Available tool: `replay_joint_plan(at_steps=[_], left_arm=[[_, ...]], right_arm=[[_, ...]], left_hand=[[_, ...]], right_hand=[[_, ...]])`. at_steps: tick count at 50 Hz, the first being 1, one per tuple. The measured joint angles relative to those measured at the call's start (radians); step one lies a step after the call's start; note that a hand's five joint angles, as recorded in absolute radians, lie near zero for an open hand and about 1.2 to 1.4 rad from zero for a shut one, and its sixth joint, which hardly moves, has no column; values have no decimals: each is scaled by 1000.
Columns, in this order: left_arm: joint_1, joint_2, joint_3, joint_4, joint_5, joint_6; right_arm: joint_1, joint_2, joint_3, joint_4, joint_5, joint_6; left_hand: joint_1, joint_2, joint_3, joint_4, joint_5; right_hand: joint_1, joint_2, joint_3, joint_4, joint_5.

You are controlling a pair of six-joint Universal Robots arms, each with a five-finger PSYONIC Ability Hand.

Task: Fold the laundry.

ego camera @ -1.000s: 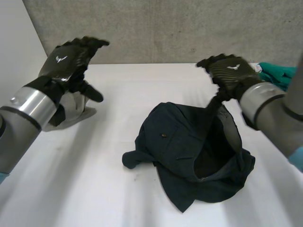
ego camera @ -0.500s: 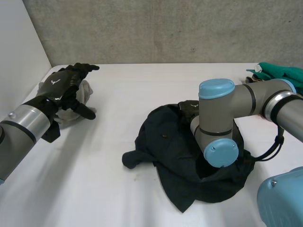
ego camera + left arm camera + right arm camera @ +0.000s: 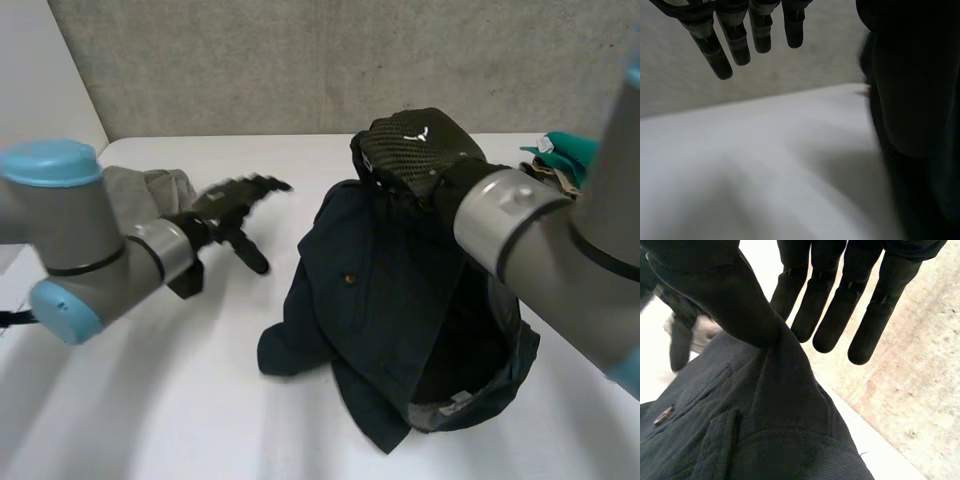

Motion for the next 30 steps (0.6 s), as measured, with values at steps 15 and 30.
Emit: replay_joint_plan(at_steps=[15,30], left_arm=[[-142,-135,192,-32,87,-5],[-97,131,376,358,-288,12]], right_arm=[[-85,25,29,18,-61,-4],[-106,225,-361,-499,97,22]], left_hand=[[958,976,961,975,919],[958,987,974,991,933]], right_hand=[[4,0,0,1,0],[3,4,4,4,0]])
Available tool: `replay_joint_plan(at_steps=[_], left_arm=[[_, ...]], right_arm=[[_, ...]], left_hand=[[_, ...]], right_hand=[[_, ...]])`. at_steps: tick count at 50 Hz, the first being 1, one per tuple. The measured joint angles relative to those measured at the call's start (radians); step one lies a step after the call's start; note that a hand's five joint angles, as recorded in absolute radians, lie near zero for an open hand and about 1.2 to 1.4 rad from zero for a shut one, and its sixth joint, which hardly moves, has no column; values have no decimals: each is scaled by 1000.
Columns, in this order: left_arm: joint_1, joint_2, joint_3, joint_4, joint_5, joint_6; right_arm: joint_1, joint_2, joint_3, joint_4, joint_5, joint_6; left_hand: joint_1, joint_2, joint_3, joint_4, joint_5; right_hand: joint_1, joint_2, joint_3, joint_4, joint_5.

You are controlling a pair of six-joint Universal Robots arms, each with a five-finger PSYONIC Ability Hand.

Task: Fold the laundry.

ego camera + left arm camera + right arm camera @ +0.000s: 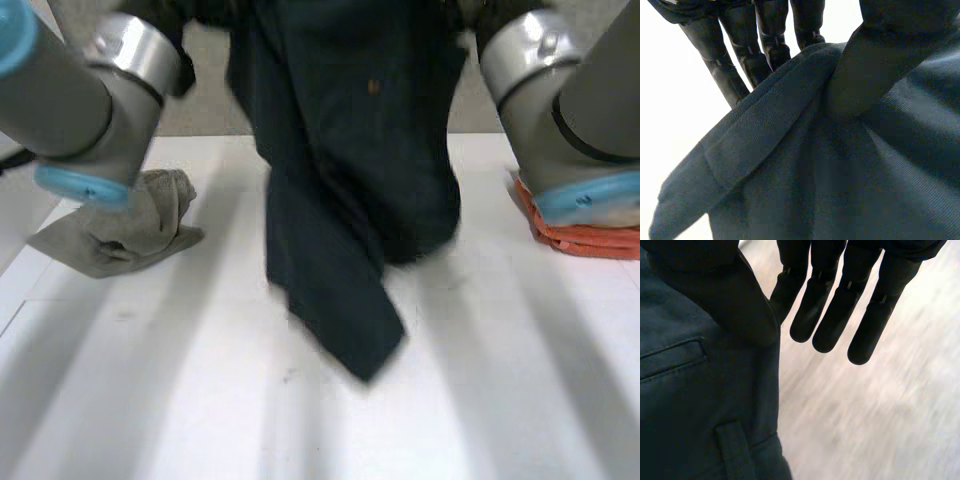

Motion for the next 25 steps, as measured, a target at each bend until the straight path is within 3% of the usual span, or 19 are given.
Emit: replay_joint_plan(at_steps=[5,9,25], left_arm=[[1,93,-89,74,-14,11],[8,149,-207,90,-15,31],[31,319,-925,1,65,252]], right_arm=[[18,-16,36,-218,-22,8],[20,-24,87,-247,-46,8],[-3,-24,561,4,-179,-117]], left_hand=[[0,0,0,0,3],[0,0,0,0,3],[0,4,3,0,3]], right_hand=[[6,0,0,0,0],[6,0,0,0,0],[6,0,0,0,0]])
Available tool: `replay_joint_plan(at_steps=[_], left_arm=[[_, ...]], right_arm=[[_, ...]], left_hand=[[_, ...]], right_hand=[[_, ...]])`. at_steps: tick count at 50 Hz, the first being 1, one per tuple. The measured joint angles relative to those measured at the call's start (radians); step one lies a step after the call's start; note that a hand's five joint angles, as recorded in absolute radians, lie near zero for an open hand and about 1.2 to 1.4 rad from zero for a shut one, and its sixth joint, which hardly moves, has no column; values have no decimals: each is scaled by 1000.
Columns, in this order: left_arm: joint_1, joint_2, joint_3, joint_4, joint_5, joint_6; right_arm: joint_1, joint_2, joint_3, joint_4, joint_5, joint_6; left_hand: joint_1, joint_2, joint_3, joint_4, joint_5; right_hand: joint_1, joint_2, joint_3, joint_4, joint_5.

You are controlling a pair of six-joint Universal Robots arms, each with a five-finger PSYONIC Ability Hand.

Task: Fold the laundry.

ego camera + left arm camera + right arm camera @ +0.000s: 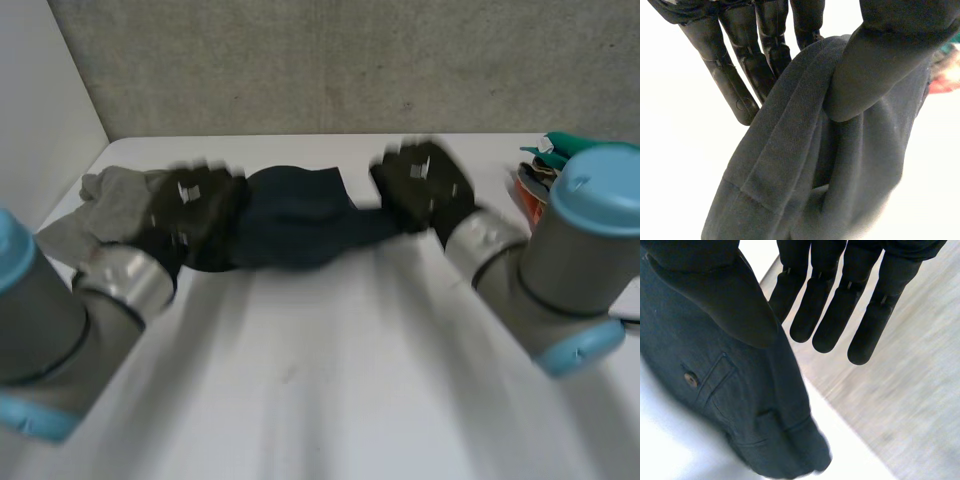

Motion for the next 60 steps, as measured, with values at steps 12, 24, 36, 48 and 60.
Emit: replay_joint_plan(at_steps=[12,24,36,48,60], left_arm=[[29,12,-92,-239,26,97],[151,124,-29,-526,33,87],[254,150,-200,-462,96,78],[229,-43,-215,-225,125,98],[176,-190,-121,-196,89,190]], right_arm=[[-4,78,59,180,34,7],[-58,-69,58,305,86,132],[-72,-56,164,272,-34,-260],[-65,116,159,34,-49,-316],[-61,244,84,-31,-51,-312]], left_hand=[[-579,-566,-553,-569,-525],[-953,-991,-977,-992,-935],[-845,-893,-889,-891,-851],[-675,-716,-706,-711,-669],[-31,-36,-37,-40,-15]], right_hand=[[-510,-564,-561,-567,-574],[-802,-870,-890,-886,-912],[-796,-837,-838,-848,-833],[-573,-628,-635,-641,-635],[-245,-267,-280,-289,-367]])
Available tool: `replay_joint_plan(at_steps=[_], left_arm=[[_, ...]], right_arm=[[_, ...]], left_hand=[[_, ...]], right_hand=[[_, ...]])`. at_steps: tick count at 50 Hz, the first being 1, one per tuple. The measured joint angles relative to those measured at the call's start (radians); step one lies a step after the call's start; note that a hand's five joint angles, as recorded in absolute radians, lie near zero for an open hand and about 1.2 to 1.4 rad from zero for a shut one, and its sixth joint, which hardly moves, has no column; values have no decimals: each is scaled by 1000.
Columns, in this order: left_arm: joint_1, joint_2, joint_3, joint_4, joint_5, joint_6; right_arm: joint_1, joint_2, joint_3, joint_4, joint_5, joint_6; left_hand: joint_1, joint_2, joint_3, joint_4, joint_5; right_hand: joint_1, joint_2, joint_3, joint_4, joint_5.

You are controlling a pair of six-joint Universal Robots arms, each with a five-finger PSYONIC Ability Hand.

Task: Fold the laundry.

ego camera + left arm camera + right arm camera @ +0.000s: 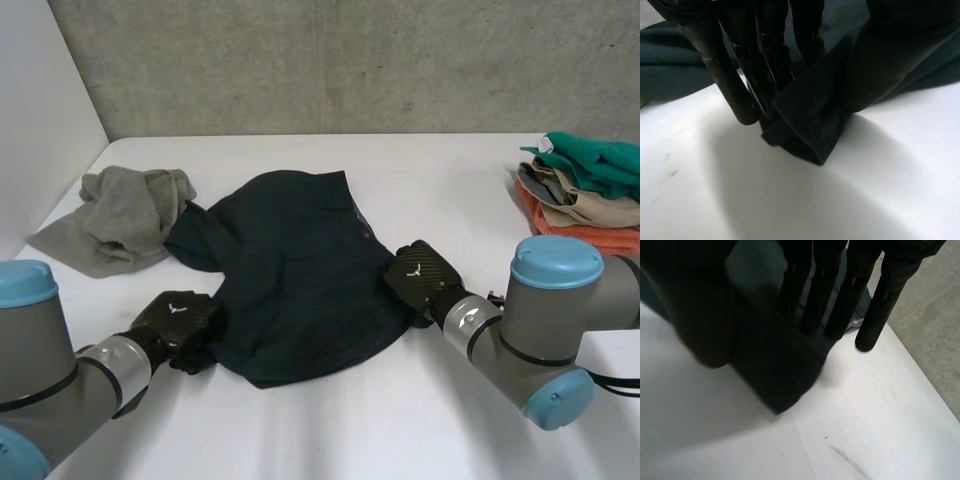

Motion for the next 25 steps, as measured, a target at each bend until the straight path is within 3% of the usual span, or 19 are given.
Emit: replay_joint_plan(at_steps=[2,9,13,20,25], left_arm=[[-10,-12,17,-1,-17,14],[-34,86,48,-33,-96,28],[-31,258,75,-73,-119,10],[-4,524,172,-214,-92,-14],[20,620,277,-342,-44,-18]], right_arm=[[0,10,-15,-2,4,2],[-5,-81,-5,3,28,46],[-14,-227,9,46,37,75],[-64,-509,-50,249,53,91],[-97,-611,-161,420,80,86]], left_hand=[[4,25,22,32,20],[4,27,25,36,20],[4,27,25,39,20],[4,31,28,40,20],[4,33,36,40,20]], right_hand=[[124,229,224,225,206],[184,260,271,285,335],[186,260,271,285,348],[215,261,271,286,354],[215,261,271,289,354]])
